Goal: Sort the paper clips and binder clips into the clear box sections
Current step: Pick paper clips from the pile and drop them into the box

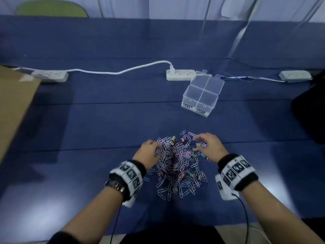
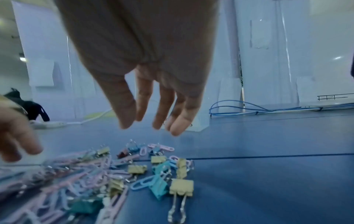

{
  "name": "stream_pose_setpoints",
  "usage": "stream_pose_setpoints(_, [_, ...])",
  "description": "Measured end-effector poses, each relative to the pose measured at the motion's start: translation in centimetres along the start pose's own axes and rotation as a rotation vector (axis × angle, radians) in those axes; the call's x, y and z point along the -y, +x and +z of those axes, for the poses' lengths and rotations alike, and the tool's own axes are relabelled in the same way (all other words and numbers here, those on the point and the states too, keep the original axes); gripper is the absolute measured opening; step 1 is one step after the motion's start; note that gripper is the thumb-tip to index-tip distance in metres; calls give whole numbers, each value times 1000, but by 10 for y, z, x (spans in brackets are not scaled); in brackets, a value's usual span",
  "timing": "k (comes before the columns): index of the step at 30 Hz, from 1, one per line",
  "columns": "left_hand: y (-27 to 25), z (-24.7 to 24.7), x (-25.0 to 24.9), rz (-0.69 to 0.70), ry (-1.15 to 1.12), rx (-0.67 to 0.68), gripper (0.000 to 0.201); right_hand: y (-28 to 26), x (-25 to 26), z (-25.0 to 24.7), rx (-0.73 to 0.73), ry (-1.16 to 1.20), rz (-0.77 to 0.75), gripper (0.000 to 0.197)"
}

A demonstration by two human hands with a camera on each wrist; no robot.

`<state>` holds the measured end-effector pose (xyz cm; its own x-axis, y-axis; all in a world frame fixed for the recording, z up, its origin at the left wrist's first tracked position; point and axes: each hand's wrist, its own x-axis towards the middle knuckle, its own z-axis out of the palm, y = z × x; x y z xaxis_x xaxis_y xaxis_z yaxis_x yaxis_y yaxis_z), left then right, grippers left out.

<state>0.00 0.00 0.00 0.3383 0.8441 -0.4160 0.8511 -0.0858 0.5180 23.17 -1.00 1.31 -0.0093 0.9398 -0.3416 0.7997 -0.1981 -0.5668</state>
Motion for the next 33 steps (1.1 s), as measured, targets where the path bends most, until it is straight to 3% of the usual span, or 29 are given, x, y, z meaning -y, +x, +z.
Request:
stream_pose_setpoints(4, [26,0,-19,-24,119,34,60,26,0,1,-43,-67,72,49])
stream_pose_setpoints(7, [40,7,-23,-59,227,36,61,36,-4,6,-38,-94,77,53])
stream_pose_setpoints(15, [47,14,-22,-43,217,-61,34,48,-6,19,-63,-168,51,36])
stream_pose_setpoints(20, [47,9,-21,-52,153,-62,26,48,-10,23,-100,-167,58,15])
stream_pose_setpoints(24, [47,3,-15,-95,-41,-76,20,48,-14,23,-138,-151,53,8])
stream_pose_setpoints(29, [45,-8,-3,-184,-359,-205,14,47,-17,20,-123,-90,-10,10])
stream_pose_setpoints(33, [43,-13,5,-208,-552,-95,17,42,-18,15,-195,148,30,18])
